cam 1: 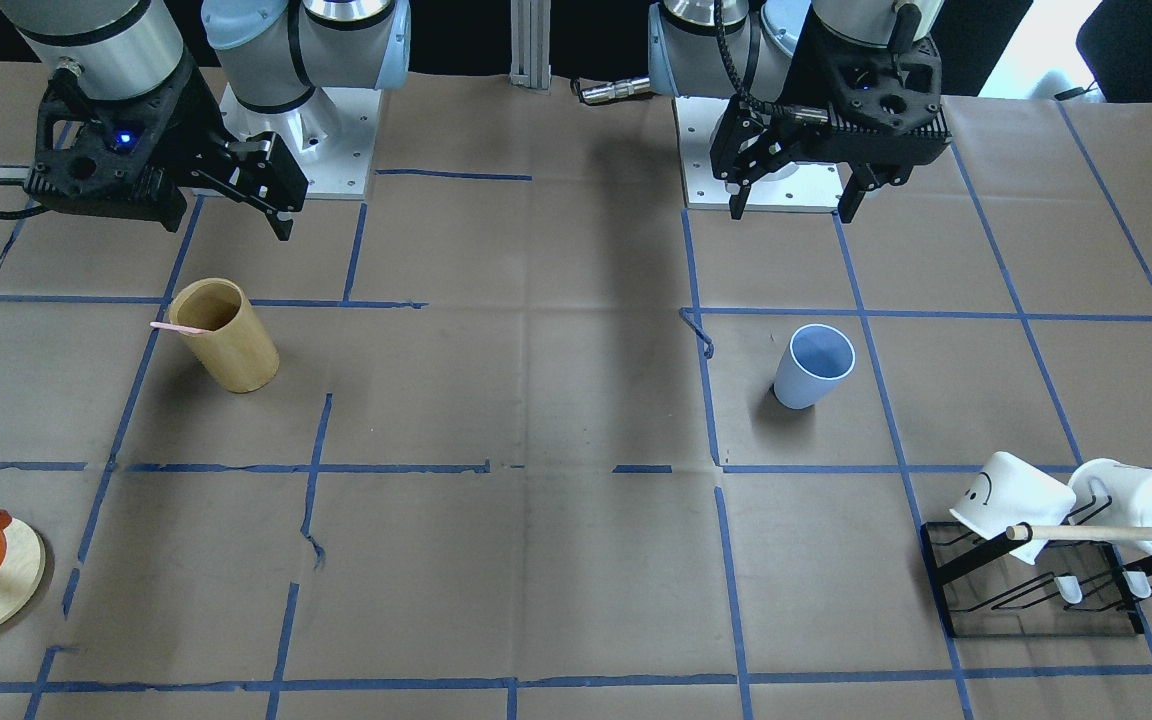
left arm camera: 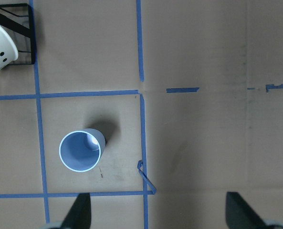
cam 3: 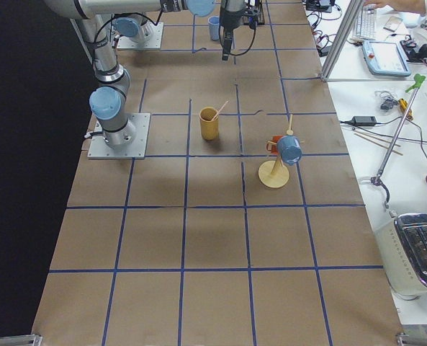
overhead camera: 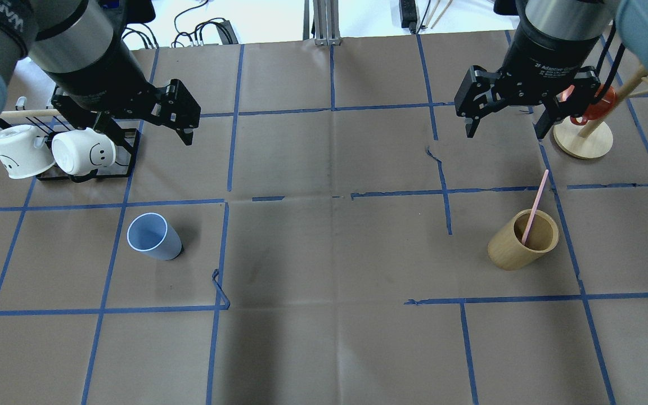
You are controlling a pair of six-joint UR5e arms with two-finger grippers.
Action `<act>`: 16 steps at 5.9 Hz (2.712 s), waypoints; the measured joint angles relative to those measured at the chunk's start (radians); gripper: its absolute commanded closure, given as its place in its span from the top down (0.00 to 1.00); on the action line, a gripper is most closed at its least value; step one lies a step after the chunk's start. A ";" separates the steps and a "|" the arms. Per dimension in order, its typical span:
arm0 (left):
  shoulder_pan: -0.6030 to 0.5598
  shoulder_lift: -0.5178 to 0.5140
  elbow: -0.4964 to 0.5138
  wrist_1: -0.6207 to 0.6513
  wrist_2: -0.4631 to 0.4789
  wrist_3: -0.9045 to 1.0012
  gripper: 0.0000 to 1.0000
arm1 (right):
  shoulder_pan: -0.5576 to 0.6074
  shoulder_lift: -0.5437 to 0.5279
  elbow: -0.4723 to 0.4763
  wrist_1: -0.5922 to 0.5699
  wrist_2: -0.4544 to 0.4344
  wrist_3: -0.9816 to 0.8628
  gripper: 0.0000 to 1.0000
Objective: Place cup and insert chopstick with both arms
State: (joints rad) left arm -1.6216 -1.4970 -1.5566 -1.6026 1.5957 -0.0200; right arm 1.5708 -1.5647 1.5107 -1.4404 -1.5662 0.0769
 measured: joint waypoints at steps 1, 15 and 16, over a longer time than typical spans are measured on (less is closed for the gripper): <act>0.001 0.002 -0.001 -0.004 0.001 0.000 0.99 | 0.000 0.000 0.001 0.000 0.000 0.001 1.00; 0.190 -0.139 -0.528 0.548 -0.007 0.227 0.35 | -0.250 0.006 0.373 -0.363 -0.019 -0.265 0.96; 0.190 -0.159 -0.534 0.551 -0.006 0.228 0.09 | -0.250 0.006 0.412 -0.408 -0.021 -0.265 0.62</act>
State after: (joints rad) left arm -1.4318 -1.6564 -2.0906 -1.0517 1.5897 0.2082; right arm 1.3206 -1.5585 1.9223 -1.8486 -1.5868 -0.1881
